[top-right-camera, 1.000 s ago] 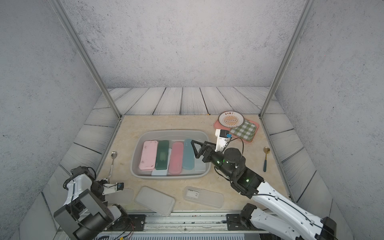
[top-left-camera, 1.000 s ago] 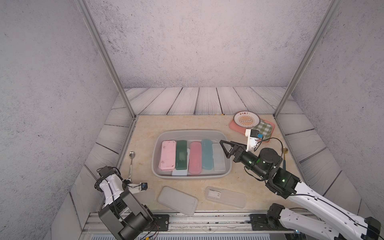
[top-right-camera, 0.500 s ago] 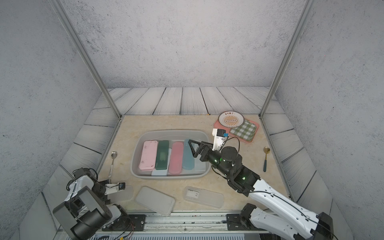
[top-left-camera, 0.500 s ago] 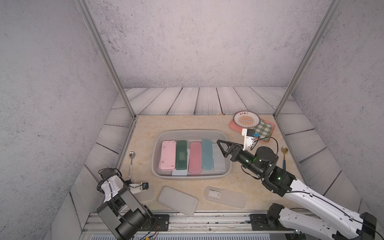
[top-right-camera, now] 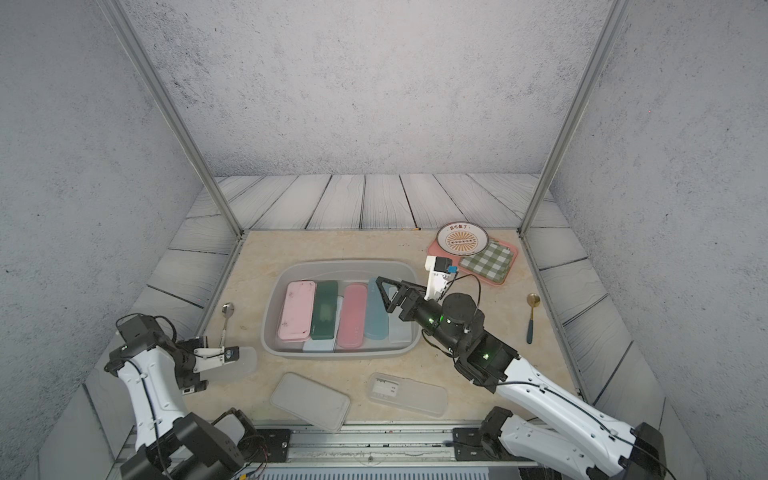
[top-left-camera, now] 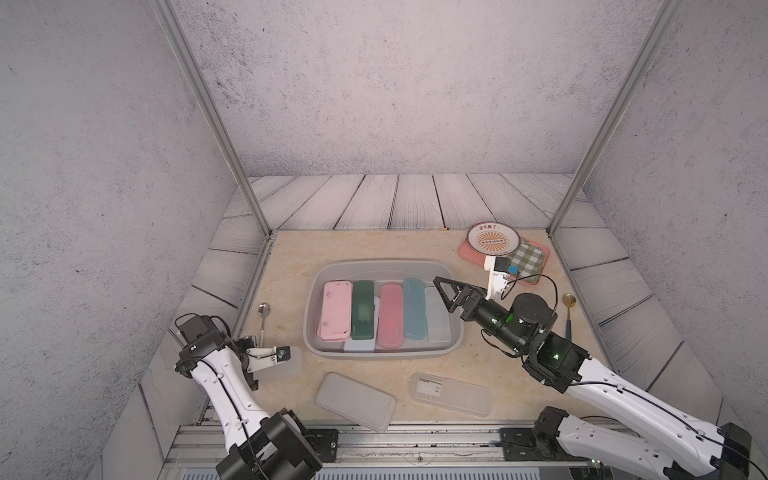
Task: Put the pencil case into the storage box
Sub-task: Pick up the pencil case from the center of the board, then place the pencil case at the storage box.
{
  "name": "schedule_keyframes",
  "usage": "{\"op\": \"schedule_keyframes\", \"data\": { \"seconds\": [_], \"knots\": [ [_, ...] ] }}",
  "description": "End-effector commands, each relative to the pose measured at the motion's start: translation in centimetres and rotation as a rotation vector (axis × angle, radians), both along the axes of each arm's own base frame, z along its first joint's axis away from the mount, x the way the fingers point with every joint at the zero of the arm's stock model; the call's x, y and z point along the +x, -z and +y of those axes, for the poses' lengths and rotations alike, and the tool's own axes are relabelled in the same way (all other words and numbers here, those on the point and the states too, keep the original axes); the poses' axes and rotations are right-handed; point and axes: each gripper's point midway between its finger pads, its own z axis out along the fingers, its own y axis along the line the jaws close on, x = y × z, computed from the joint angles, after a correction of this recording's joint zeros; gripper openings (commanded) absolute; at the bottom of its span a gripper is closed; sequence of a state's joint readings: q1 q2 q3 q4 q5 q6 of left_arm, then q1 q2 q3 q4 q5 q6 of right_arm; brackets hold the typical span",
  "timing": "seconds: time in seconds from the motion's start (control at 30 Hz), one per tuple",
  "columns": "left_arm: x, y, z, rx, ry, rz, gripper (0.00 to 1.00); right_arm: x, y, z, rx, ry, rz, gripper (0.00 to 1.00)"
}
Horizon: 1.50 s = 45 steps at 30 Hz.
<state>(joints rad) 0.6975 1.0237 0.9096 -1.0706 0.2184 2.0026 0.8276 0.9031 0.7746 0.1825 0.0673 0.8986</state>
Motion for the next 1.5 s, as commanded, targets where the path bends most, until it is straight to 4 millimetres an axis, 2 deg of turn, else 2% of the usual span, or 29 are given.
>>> {"op": "schedule_keyframes", "data": {
  "seconds": [0.0,0.07,0.2,0.23,0.37,0.5,0.63,0.73,0.87,1.07,1.13,1.2,1.37,1.47],
  "knots": [
    [1.8,-3.1,-3.7,-0.19,-0.153,-0.01,0.6,0.2,0.2,-0.8,0.027,0.04,0.002,0.99],
    [4.3,-6.1,-5.4,-0.286,-0.336,-0.036,0.6,0.1,0.2,-1.0,0.032,0.04,0.005,0.99],
    [8.1,-11.4,-9.1,-0.512,-0.659,-0.034,0.53,-0.4,0.0,-1.7,0.023,0.052,0.015,0.99],
    [8.8,-12.1,-10.0,-0.552,-0.731,-0.02,0.5,-0.5,0.0,-2.0,0.019,0.058,0.016,0.99],
    [10.1,-12.7,-14.6,-0.701,-0.948,0.092,0.51,-0.9,-0.1,-3.9,0.005,0.116,0.019,0.99],
    [10.8,-11.5,-19.1,-0.793,-1.123,0.139,0.52,-1.0,0.7,-6.0,-0.038,0.193,0.037,0.99],
    [12.0,-10.4,-23.6,-0.92,-1.247,0.208,0.46,-1.3,1.8,-7.6,-0.075,0.245,0.069,0.99],
    [12.4,-9.4,-27.7,-0.91,-1.235,0.245,0.46,-1.5,2.8,-8.1,-0.11,0.26,0.109,0.99],
    [12.3,-7.2,-33.0,-0.802,-1.201,0.263,0.49,-1.6,3.6,-7.8,-0.14,0.247,0.151,0.99],
    [13.4,-4.5,-39.7,-0.753,-1.151,0.238,0.49,-1.6,3.9,-7.2,-0.093,0.225,0.163,0.99],
    [14.1,-3.5,-40.9,-0.738,-1.149,0.213,0.49,-1.7,3.9,-7.2,-0.093,0.221,0.164,0.99],
    [14.9,-2.1,-41.2,-0.701,-1.171,0.188,0.5,-1.8,3.7,-7.2,-0.093,0.217,0.161,0.99],
    [14.9,1.8,-39.4,-0.552,-1.188,0.13,0.5,-2.1,3.8,-7.6,-0.1,0.222,0.151,0.99],
    [14.7,3.1,-38.1,-0.5,-1.194,0.094,0.51,-2.0,4.0,-7.7,-0.096,0.227,0.139,0.99]
  ]
}}
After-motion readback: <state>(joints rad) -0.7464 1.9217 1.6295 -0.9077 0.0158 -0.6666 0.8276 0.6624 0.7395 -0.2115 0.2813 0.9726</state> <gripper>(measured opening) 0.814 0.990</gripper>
